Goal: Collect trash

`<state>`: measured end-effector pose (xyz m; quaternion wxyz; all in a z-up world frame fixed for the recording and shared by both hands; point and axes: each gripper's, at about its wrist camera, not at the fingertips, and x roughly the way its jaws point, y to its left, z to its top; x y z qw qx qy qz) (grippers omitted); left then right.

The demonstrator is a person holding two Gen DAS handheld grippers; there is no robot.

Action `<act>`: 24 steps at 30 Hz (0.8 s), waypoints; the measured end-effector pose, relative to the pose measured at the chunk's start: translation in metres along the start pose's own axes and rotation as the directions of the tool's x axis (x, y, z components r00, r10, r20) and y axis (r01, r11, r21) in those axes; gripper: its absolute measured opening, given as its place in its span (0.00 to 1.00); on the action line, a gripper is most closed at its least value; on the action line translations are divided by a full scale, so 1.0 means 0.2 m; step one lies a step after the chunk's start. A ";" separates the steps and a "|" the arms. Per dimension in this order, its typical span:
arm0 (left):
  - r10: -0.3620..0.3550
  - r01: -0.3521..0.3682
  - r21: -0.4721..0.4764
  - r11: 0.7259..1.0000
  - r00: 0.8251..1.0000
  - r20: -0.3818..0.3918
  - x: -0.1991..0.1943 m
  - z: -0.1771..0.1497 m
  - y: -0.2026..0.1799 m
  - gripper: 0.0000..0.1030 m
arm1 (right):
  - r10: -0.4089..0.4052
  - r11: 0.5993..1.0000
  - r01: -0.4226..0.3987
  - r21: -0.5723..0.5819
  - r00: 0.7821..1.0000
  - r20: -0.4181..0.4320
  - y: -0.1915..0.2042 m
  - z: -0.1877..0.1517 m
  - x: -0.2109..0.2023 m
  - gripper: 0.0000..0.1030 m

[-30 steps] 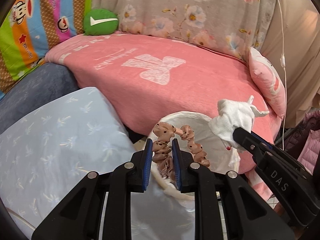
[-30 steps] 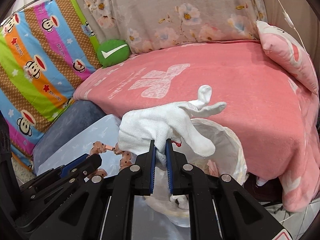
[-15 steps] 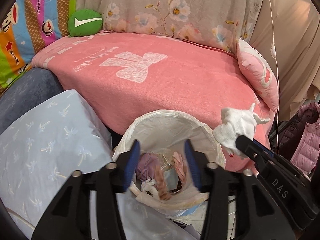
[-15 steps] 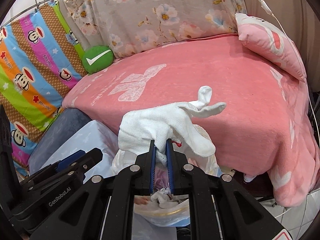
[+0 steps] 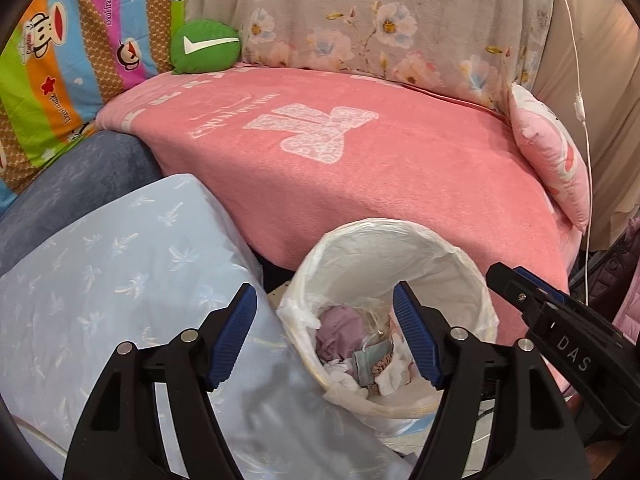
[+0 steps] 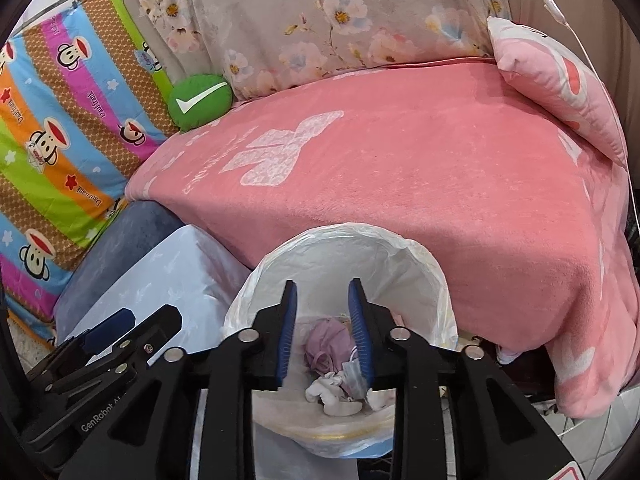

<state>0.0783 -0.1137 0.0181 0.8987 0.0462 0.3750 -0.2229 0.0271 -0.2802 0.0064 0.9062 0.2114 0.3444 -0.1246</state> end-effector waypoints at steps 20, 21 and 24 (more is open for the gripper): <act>0.069 -0.069 -0.011 0.998 0.998 -0.002 -0.05 -0.11 0.12 0.75 | -0.031 0.998 0.029 -0.055 0.999 -0.036 0.05 -0.10 -0.03 0.41; 0.075 -0.075 -0.011 0.997 0.997 -0.001 -0.05 -0.11 0.13 0.75 | -0.030 0.998 0.028 -0.054 0.999 -0.042 0.05 -0.11 -0.03 0.41; 0.087 -0.087 -0.015 0.996 0.996 0.002 -0.07 -0.13 0.16 0.75 | -0.039 0.997 0.035 -0.067 0.998 -0.057 0.06 -0.15 -0.03 0.41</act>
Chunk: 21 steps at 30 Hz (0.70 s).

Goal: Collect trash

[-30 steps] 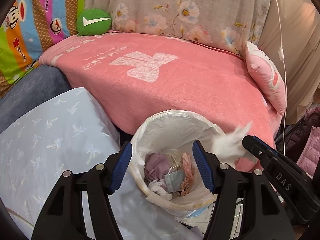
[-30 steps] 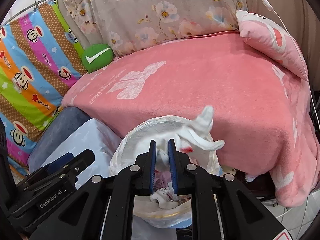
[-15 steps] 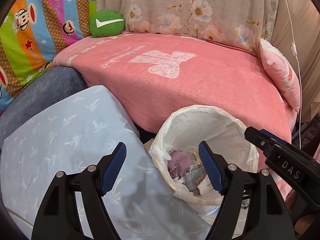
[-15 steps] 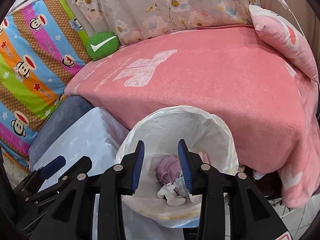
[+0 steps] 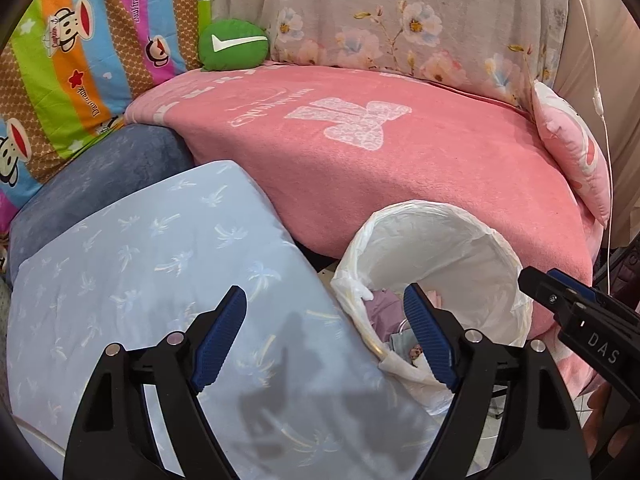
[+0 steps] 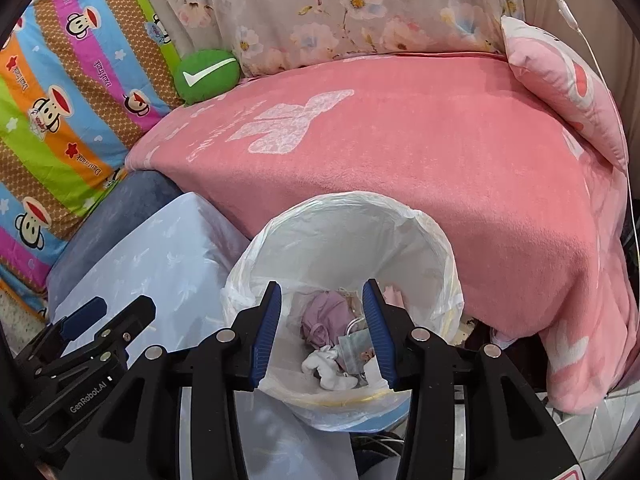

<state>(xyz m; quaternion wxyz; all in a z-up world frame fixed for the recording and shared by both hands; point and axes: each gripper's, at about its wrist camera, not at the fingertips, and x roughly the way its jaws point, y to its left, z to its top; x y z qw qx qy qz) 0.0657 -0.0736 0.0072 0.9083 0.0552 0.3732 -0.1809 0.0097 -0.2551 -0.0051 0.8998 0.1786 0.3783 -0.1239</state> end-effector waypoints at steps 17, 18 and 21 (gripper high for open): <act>0.081 -0.081 -0.009 0.997 0.997 0.008 -0.06 -0.08 0.04 0.87 | -0.098 0.986 0.100 -0.132 0.995 0.023 0.09 -0.15 -0.13 0.67; 0.084 -0.084 -0.013 0.996 0.996 0.004 -0.06 -0.08 0.05 0.87 | -0.097 0.987 0.099 -0.130 0.995 0.022 0.09 -0.15 -0.14 0.69; 0.087 -0.087 -0.025 0.996 0.996 0.002 -0.08 -0.10 0.06 0.87 | -0.111 0.982 0.114 -0.150 0.993 0.032 0.11 -0.17 -0.15 0.69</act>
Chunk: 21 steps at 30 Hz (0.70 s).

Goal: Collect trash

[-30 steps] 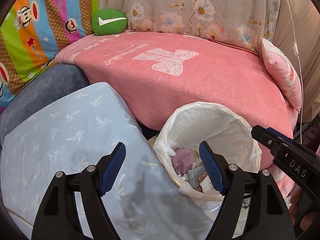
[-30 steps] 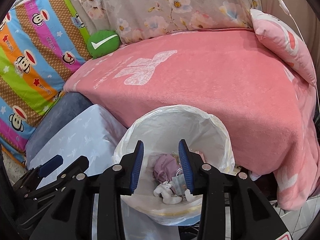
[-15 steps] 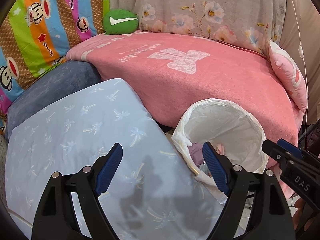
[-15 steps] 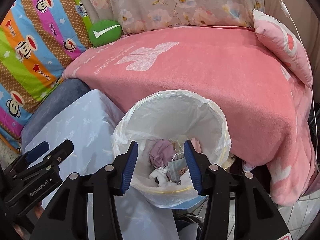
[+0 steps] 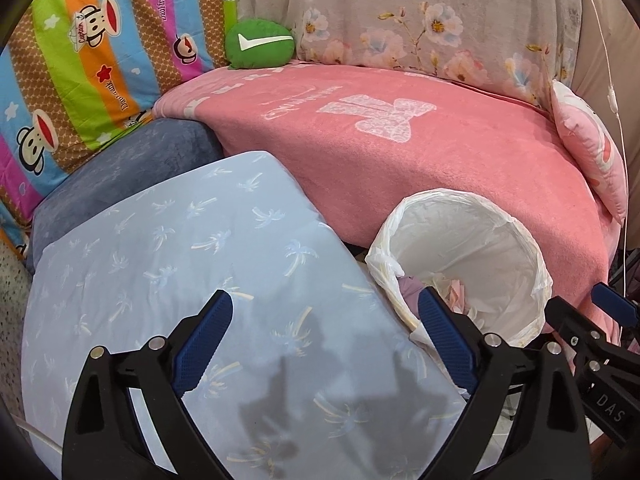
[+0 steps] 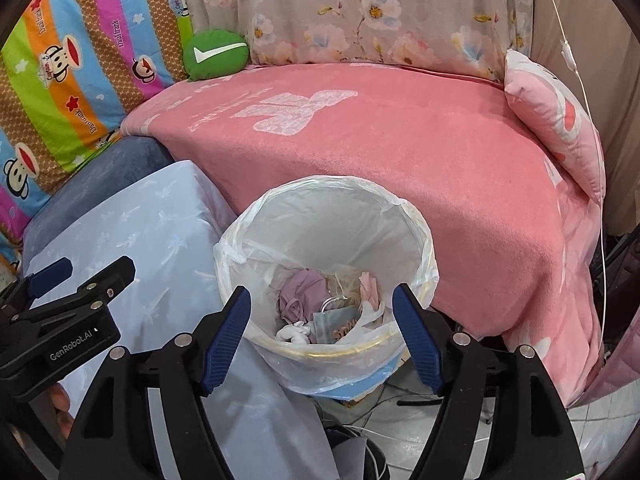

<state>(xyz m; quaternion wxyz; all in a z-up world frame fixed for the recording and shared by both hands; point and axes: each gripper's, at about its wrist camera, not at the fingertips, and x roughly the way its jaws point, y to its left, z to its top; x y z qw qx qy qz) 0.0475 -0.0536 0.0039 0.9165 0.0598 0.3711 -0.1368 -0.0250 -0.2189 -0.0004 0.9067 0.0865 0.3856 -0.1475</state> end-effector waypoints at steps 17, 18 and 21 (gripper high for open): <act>0.025 -0.025 0.016 1.000 1.000 0.013 -0.09 -0.05 -0.03 0.92 | -0.004 1.000 0.004 -0.013 1.000 0.015 0.01 -0.06 -0.11 0.85; 0.028 -0.028 0.017 0.999 1.000 0.012 -0.09 -0.05 -0.03 0.92 | -0.004 1.000 0.004 -0.014 1.000 0.015 0.01 -0.06 -0.11 0.86; 0.033 -0.034 0.022 0.999 0.999 0.012 -0.10 -0.06 -0.04 0.92 | 0.000 1.000 0.000 -0.018 1.000 0.016 0.00 -0.07 -0.12 0.95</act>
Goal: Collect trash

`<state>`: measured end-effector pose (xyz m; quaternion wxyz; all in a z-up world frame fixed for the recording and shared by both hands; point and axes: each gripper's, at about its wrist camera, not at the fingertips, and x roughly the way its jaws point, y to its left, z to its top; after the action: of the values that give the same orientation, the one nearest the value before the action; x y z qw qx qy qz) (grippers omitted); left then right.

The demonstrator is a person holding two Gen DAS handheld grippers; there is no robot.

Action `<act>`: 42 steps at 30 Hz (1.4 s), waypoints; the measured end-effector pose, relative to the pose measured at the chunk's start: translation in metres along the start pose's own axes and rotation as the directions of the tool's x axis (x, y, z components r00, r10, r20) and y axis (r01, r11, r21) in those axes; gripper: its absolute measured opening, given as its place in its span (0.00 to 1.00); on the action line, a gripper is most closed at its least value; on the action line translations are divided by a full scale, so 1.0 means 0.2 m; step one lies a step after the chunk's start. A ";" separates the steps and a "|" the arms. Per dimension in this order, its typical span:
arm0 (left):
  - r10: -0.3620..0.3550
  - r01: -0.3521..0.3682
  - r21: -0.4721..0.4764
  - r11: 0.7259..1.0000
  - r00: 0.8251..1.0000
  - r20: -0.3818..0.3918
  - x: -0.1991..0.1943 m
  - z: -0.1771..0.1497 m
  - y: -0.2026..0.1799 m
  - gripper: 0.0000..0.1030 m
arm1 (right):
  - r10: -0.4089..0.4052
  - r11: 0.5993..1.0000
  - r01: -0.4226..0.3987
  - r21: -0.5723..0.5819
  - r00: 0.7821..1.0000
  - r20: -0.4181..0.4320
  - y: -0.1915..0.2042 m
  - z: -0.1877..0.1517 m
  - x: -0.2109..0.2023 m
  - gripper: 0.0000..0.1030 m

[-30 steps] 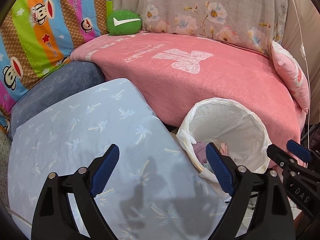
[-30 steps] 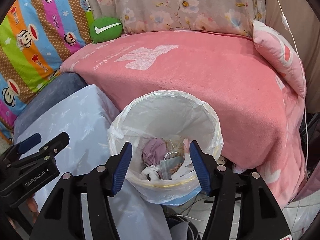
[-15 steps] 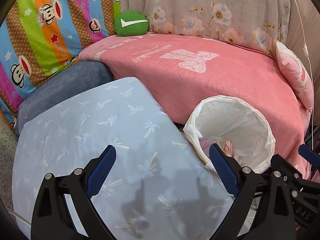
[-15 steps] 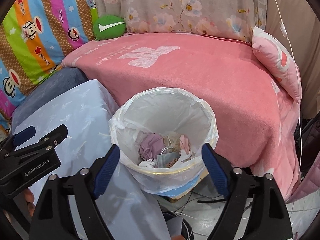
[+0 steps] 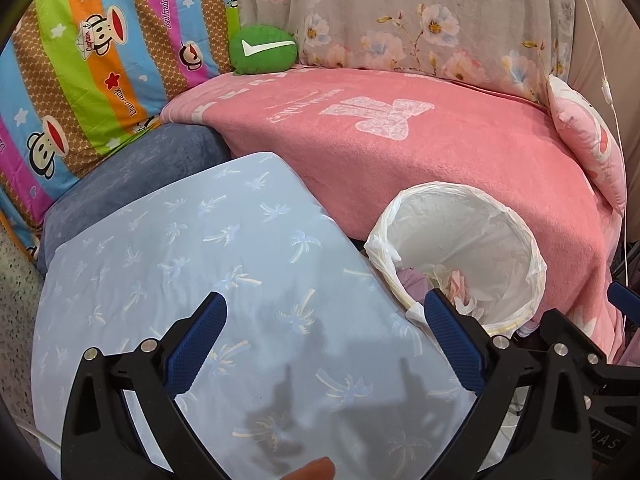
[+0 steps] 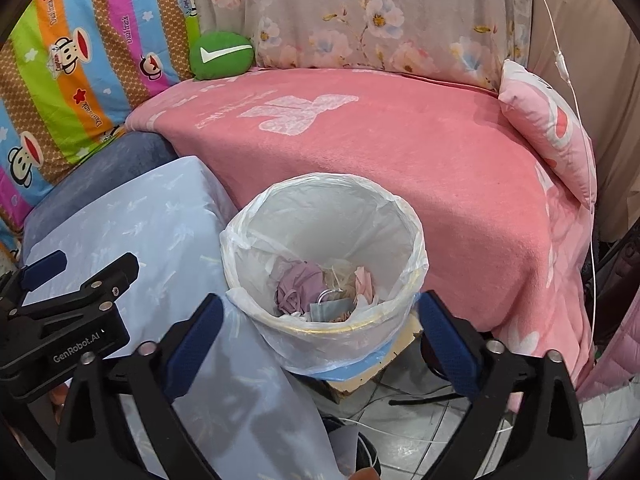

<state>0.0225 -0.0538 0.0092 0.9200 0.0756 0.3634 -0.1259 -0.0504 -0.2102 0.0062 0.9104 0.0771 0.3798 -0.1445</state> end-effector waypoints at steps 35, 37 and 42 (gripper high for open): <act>0.046 -0.048 -0.039 0.998 0.998 -0.040 0.01 -0.11 0.07 0.92 | 0.002 0.999 -0.003 -0.039 1.000 -0.013 0.08 -0.07 0.00 0.95; 0.044 -0.046 -0.038 0.998 0.998 -0.046 0.02 -0.12 0.07 0.92 | 0.001 0.999 -0.002 -0.044 1.000 -0.014 0.09 -0.07 0.01 0.95; 0.047 -0.048 -0.033 0.998 0.998 -0.045 0.02 -0.13 0.06 0.92 | -0.003 0.999 0.002 -0.048 1.000 -0.013 0.09 -0.08 0.01 0.95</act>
<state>0.0127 -0.0363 -0.0121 0.9156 0.0713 0.3838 -0.0961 -0.0534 -0.1890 -0.0059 0.9093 0.0557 0.3894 -0.1359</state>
